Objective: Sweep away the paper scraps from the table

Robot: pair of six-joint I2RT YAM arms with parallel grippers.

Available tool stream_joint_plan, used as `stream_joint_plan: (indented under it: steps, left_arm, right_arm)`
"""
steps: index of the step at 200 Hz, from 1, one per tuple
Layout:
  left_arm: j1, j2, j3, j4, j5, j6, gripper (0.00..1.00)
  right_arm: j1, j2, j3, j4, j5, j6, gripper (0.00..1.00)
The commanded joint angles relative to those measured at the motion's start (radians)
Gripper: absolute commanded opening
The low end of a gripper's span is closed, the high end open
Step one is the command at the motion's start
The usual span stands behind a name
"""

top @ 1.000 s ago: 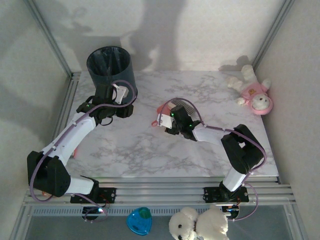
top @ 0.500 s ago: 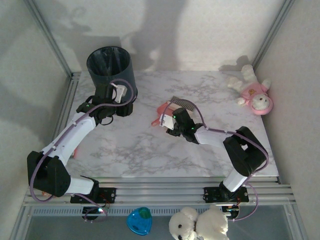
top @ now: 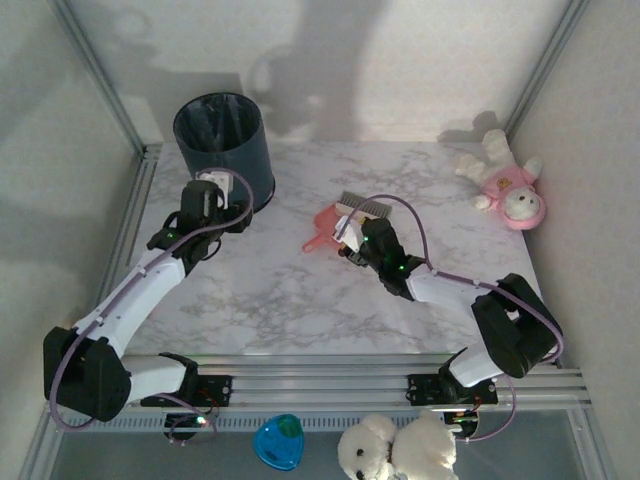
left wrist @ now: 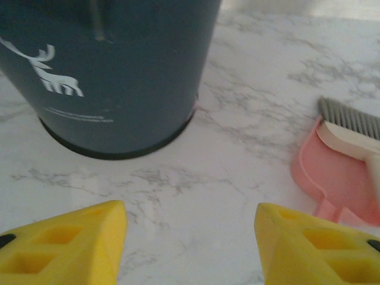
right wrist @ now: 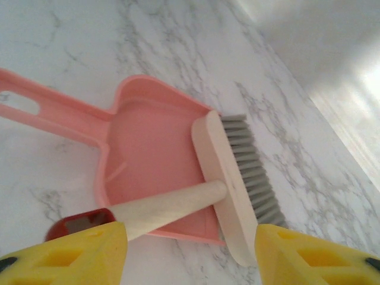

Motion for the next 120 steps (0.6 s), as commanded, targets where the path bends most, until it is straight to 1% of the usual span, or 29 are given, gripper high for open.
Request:
stream_joint_plan:
  steps: [1,21,76,103,120]
  left_arm:
    - [0.005,-0.048,-0.062,0.155,-0.141,0.028,0.59]
    - [0.007,-0.072,-0.123,0.229,-0.232,0.047,0.59]
    - [0.012,-0.125,-0.322,0.48,-0.484,0.112,0.61]
    - [0.032,-0.134,-0.406,0.603,-0.546,0.149,0.63]
    - [0.056,-0.131,-0.461,0.678,-0.562,0.159,0.64]
  right_arm:
    - [-0.019,-0.04,-0.03,0.049,0.05,0.064,0.59]
    - [-0.033,-0.059,-0.044,0.056,0.069,0.084,0.6]
    - [-0.077,-0.092,-0.078,0.094,0.243,0.13,0.6]
    - [-0.119,-0.114,-0.09,0.099,0.316,0.171,0.6]
    - [-0.161,-0.131,-0.109,0.111,0.325,0.204,0.6]
